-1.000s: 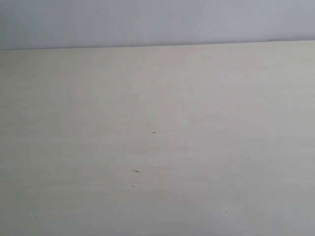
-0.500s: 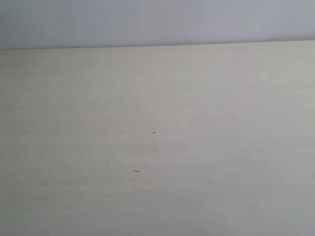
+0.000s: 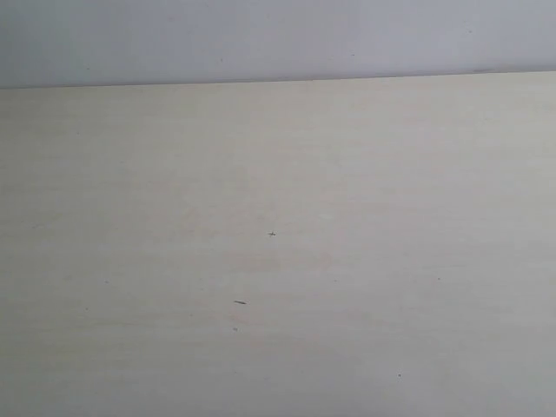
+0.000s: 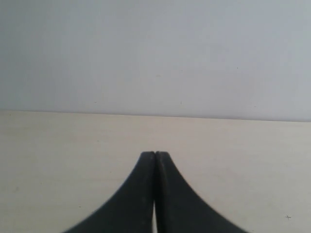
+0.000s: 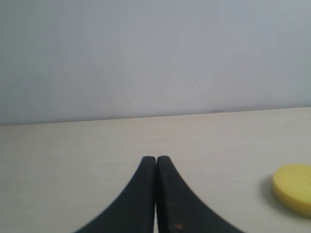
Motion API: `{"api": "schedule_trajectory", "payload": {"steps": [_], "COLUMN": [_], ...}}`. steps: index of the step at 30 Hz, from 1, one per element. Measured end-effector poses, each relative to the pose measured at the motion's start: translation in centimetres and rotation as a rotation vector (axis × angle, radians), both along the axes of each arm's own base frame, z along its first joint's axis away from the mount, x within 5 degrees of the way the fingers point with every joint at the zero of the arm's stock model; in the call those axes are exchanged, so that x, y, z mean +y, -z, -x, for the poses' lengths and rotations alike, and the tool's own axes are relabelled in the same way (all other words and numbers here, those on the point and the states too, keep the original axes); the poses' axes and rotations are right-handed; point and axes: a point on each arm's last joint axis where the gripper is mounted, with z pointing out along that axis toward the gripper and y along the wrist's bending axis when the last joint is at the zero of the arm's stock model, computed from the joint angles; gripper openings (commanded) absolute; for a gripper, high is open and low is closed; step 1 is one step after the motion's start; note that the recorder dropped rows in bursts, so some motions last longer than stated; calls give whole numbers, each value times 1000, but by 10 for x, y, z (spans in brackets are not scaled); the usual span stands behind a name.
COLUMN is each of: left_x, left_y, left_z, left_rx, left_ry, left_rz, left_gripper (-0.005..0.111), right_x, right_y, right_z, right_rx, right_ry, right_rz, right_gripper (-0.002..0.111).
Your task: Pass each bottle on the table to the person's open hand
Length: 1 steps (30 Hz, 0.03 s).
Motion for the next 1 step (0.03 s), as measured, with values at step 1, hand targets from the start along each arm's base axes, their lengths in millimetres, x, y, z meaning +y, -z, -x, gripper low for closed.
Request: {"api": "schedule_trajectory", "payload": {"steps": [1], "left_x": [0], "left_y": [0], "left_z": [0], "left_rx": [0], "left_ry": [0], "left_rz": [0], "left_gripper": [0], "right_x": [0], "right_y": [0], "right_z": [0], "right_rx": [0], "right_ry": [0], "right_rz": [0], "right_gripper": [0]}}
